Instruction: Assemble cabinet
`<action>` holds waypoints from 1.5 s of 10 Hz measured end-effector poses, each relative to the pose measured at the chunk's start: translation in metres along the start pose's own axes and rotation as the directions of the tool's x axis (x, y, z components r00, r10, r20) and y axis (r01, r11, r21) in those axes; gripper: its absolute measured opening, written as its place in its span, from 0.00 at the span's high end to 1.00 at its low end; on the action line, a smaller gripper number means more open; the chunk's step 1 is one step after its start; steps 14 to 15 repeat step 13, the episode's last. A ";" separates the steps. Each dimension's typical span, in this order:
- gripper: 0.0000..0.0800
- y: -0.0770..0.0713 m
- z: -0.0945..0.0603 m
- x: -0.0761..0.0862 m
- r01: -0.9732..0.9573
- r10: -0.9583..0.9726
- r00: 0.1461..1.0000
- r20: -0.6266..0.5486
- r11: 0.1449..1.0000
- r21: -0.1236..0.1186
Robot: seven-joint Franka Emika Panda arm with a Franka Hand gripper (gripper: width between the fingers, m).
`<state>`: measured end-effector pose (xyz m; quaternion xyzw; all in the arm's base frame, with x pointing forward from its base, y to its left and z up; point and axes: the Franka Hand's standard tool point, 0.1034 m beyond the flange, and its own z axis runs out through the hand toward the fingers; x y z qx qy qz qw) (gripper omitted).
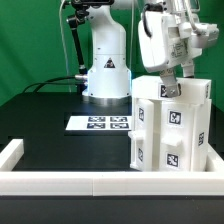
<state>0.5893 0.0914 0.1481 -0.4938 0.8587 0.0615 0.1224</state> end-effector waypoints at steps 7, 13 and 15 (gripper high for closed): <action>0.00 0.001 -0.030 -0.020 0.015 -0.016 0.999 0.050 1.000 0.024; 0.00 0.001 -0.029 -0.020 0.026 -0.027 0.998 0.050 0.999 0.024; 0.00 0.001 -0.029 -0.020 0.026 -0.027 0.998 0.050 0.999 0.024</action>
Offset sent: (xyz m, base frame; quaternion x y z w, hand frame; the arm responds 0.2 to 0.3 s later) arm -0.0006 0.0209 0.0515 -0.0138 -0.0464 0.0328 0.9983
